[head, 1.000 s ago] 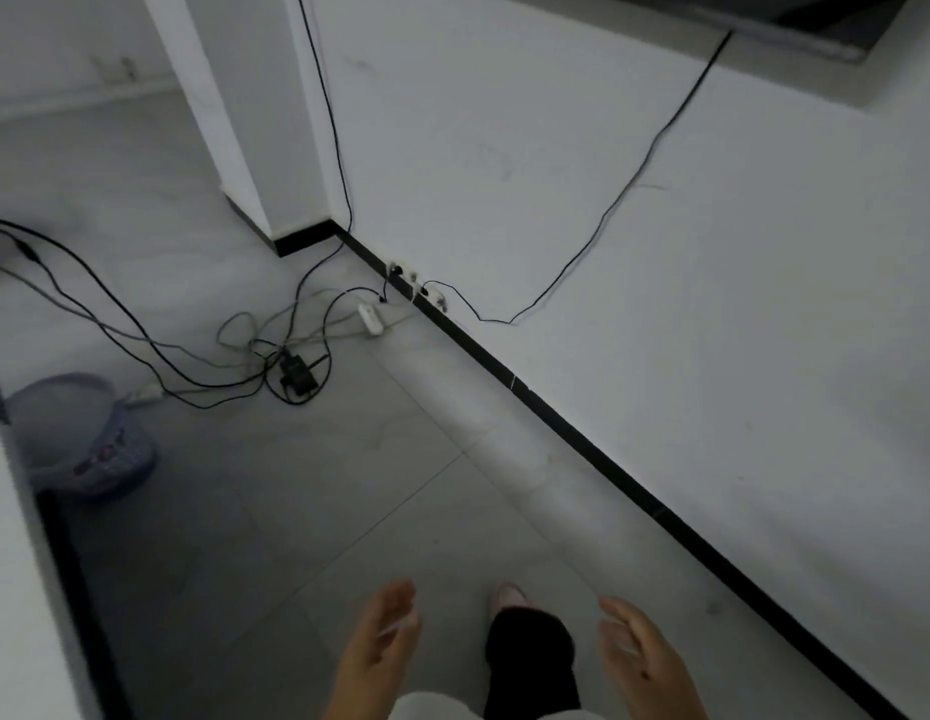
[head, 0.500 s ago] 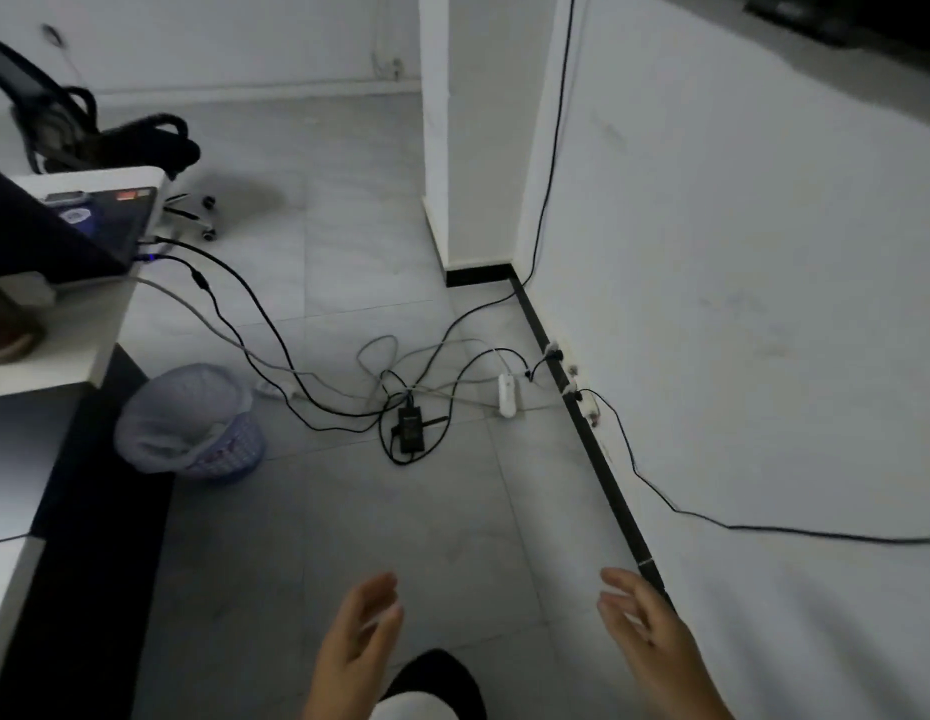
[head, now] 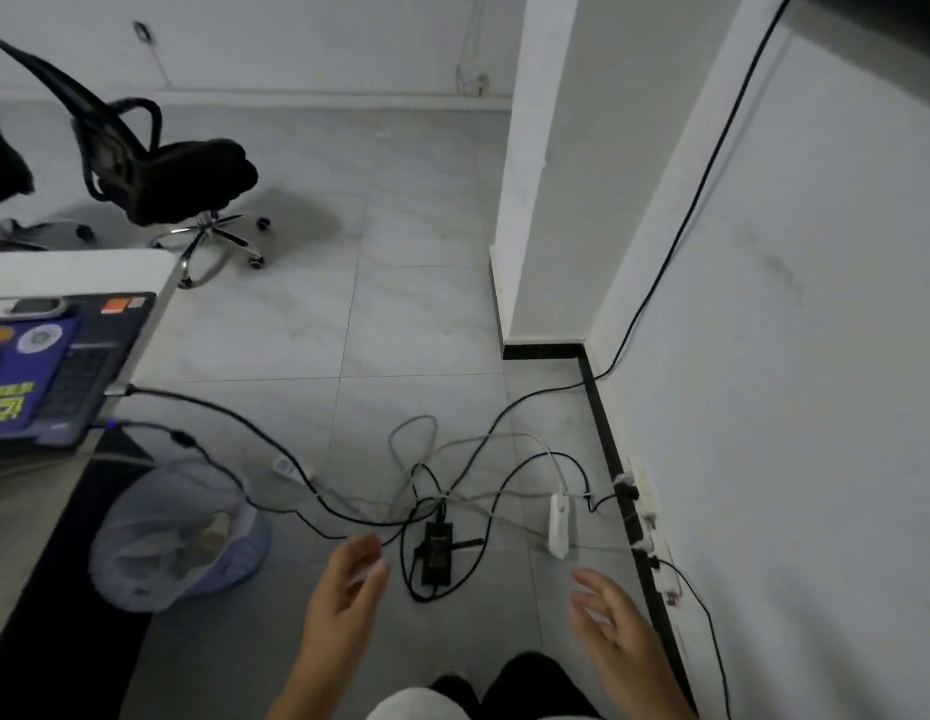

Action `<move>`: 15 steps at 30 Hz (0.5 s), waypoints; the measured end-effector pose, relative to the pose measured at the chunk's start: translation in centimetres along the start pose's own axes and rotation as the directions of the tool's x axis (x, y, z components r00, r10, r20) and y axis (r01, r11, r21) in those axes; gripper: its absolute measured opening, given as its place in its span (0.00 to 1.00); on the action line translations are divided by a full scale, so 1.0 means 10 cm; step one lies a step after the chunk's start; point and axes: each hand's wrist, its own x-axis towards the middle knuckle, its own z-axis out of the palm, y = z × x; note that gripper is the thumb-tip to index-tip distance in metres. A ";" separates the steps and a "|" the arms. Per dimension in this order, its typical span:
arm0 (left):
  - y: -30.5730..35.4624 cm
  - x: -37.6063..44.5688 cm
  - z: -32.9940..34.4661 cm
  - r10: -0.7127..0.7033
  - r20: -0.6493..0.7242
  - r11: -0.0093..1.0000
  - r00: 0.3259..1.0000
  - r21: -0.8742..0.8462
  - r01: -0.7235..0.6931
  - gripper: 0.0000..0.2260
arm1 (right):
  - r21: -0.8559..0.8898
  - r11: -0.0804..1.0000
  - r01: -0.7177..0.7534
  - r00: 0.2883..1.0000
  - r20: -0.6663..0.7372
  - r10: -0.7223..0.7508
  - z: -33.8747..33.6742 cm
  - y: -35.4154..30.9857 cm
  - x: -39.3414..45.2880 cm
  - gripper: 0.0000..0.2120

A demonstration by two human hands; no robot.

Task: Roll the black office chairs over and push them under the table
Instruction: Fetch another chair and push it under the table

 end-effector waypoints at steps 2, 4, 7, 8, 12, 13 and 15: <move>0.11 0.41 0.16 -0.022 0.008 1.000 1.000 0.009 0.022 0.09 | 0.027 0.999 -0.033 0.999 0.000 0.033 -0.09 -0.20 0.31 0.16; 0.15 0.77 0.31 -0.064 -0.006 0.998 0.998 -0.004 0.064 0.09 | 0.033 0.998 -0.059 0.998 -0.031 0.060 -0.17 -0.37 0.65 0.38; 0.15 1.21 0.54 -0.165 -0.050 0.986 0.985 -0.019 0.164 0.09 | -0.018 0.995 -0.101 0.993 -0.065 0.100 -0.33 -0.60 1.30 0.38; 0.17 1.32 0.60 -0.197 -0.071 0.980 0.978 -0.030 0.195 0.08 | -0.022 0.995 -0.100 0.995 -0.034 0.099 -0.39 -0.72 1.52 0.25; 0.43 1.97 0.87 -0.212 -0.193 0.977 0.958 -0.068 0.203 0.08 | -0.163 0.987 -0.006 0.997 0.072 0.018 -0.54 -1.21 2.57 0.13; 0.52 2.16 0.93 -0.208 -0.203 0.977 0.957 -0.086 0.195 0.08 | -0.186 0.982 0.024 0.997 0.082 -0.008 -0.53 -1.37 2.82 0.15; 0.72 2.56 1.01 -0.191 -0.214 0.978 0.958 -0.123 0.167 0.09 | -0.200 0.977 0.070 0.992 0.116 -0.047 -0.46 -1.67 3.32 0.16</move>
